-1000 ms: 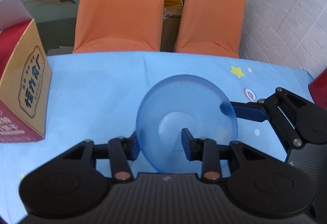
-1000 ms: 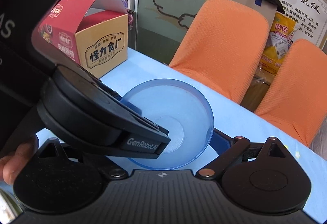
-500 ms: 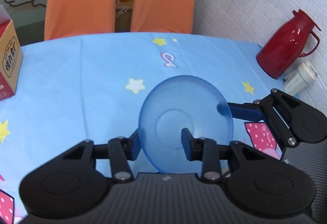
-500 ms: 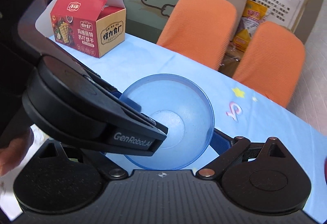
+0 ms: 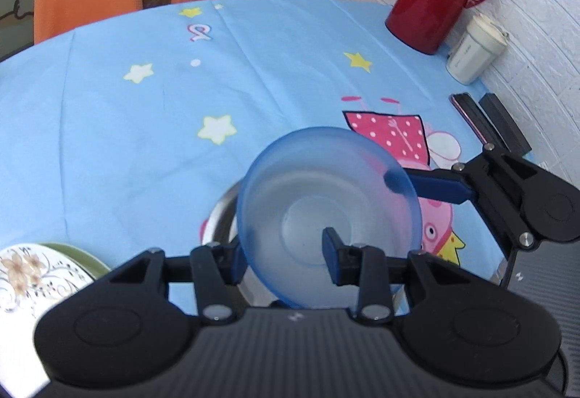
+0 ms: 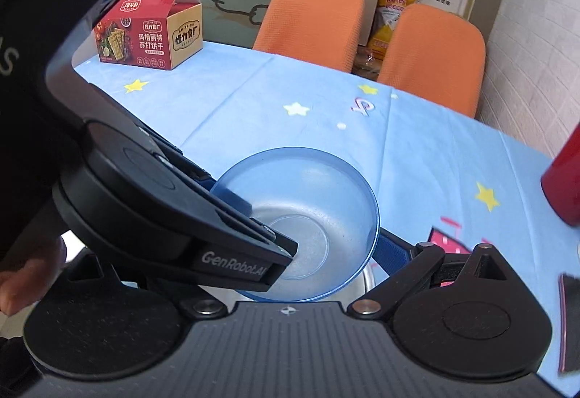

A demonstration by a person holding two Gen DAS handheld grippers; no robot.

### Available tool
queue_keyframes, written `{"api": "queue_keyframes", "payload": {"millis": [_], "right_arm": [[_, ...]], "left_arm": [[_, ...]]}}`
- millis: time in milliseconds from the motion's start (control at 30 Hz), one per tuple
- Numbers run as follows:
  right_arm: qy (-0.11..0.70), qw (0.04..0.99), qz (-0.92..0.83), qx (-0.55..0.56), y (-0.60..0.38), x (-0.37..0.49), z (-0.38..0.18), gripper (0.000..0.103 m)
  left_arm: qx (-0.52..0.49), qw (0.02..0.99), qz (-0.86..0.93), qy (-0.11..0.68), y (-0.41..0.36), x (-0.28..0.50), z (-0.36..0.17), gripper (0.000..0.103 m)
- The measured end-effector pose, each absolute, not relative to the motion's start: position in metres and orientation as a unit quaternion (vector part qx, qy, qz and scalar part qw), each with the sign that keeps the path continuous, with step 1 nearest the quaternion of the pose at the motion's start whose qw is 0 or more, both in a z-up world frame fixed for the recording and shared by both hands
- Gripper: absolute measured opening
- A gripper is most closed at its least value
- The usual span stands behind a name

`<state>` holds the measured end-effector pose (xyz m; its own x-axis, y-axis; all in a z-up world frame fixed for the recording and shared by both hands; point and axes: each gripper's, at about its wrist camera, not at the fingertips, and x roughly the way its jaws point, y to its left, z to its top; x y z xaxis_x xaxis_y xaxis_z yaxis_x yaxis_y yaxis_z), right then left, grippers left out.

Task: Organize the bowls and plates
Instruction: 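Carry the blue bowl over the stack and lower it into the white bowl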

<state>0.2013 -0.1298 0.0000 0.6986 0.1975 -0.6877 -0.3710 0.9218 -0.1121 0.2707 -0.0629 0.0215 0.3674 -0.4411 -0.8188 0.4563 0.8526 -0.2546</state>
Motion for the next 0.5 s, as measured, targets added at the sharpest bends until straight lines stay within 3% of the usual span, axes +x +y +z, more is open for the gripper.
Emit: {"api": "queue_keyframes", "payload": {"millis": [233, 267, 333, 500], "right_arm": [[0.371, 0.909, 0.167, -0.086, -0.148, 0.2, -0.019, 0.085], [0.372, 0.91, 0.166, -0.083, -0.151, 0.2, -0.021, 0.085], [0.372, 0.911, 0.161, -0.076, -0.157, 0.198, -0.024, 0.085], [0.364, 0.919, 0.148, -0.033, -0.182, 0.181, -0.03, 0.085]], "left_arm": [[0.025, 0.824, -0.261, 0.503, -0.07, 0.261, 0.008, 0.037], [0.032, 0.829, -0.256, 0.497, -0.072, 0.262, 0.009, 0.041], [0.038, 0.835, -0.257, 0.486, -0.07, 0.26, 0.013, 0.066], [0.045, 0.845, -0.256, 0.467, -0.06, 0.255, 0.026, 0.068]]}}
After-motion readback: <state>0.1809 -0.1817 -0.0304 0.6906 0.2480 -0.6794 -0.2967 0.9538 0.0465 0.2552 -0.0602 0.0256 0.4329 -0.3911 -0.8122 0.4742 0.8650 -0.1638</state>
